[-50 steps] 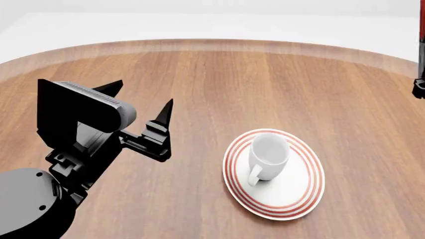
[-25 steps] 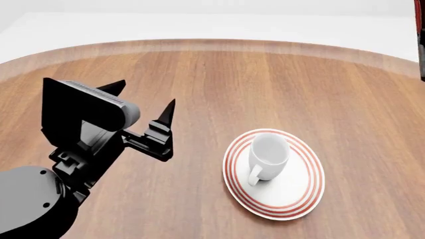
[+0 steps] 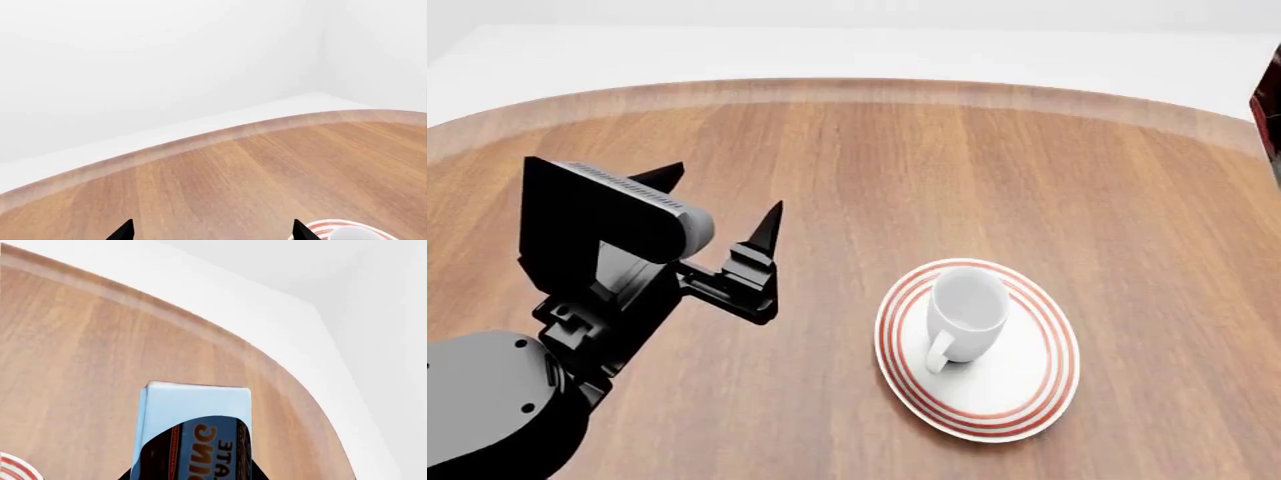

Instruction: Pick up the white mug and put it on the plate, and put the chocolate pudding to the right of the plate.

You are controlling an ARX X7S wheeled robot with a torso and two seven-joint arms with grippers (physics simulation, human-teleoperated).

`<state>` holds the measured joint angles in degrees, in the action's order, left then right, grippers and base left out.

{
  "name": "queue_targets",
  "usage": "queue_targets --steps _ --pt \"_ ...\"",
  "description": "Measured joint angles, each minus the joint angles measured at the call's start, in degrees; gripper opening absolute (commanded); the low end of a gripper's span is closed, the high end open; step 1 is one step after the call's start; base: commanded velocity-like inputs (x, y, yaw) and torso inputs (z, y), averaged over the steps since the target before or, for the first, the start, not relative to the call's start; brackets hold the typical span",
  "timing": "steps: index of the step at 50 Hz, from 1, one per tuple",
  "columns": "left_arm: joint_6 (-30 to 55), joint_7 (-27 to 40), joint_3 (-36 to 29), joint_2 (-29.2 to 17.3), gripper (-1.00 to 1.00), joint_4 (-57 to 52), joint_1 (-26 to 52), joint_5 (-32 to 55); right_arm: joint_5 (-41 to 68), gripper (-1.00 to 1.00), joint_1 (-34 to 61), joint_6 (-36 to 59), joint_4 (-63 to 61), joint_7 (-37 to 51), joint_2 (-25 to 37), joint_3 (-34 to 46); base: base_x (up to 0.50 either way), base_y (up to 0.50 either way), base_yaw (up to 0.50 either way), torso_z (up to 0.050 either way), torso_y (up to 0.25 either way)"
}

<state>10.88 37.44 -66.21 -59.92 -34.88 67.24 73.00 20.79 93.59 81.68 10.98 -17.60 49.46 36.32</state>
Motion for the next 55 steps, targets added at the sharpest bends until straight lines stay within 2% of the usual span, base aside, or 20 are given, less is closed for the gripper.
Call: queue_targets --steps 13,18,43,55 --pt "-0.42 -0.34 0.06 -0.07 1.00 0.34 -0.57 -0.21 0.55 -1.00 -0.52 1.09 -1.95 -4.75 2.80 7.82 0.00 0.00 0.00 0.000 0.000" --pt "-0.55 -0.41 0.11 -0.13 1.00 0.38 -0.73 -0.28 1.65 -1.00 -1.53 1.06 -2.51 -5.62 3.28 7.83 0.00 0.00 0.00 0.000 0.000" --pt "-0.71 -0.44 0.33 -0.22 1.00 0.32 -1.19 -0.38 9.48 -1.00 -9.05 1.98 -3.14 -2.04 5.10 -11.35 0.00 0.00 0.00 0.000 0.000" --pt "-0.62 -0.41 0.42 -0.13 1.00 0.33 -1.29 -0.36 11.17 -1.00 -12.21 2.97 -3.91 -0.19 6.77 -16.31 0.00 0.00 0.00 0.000 0.000"
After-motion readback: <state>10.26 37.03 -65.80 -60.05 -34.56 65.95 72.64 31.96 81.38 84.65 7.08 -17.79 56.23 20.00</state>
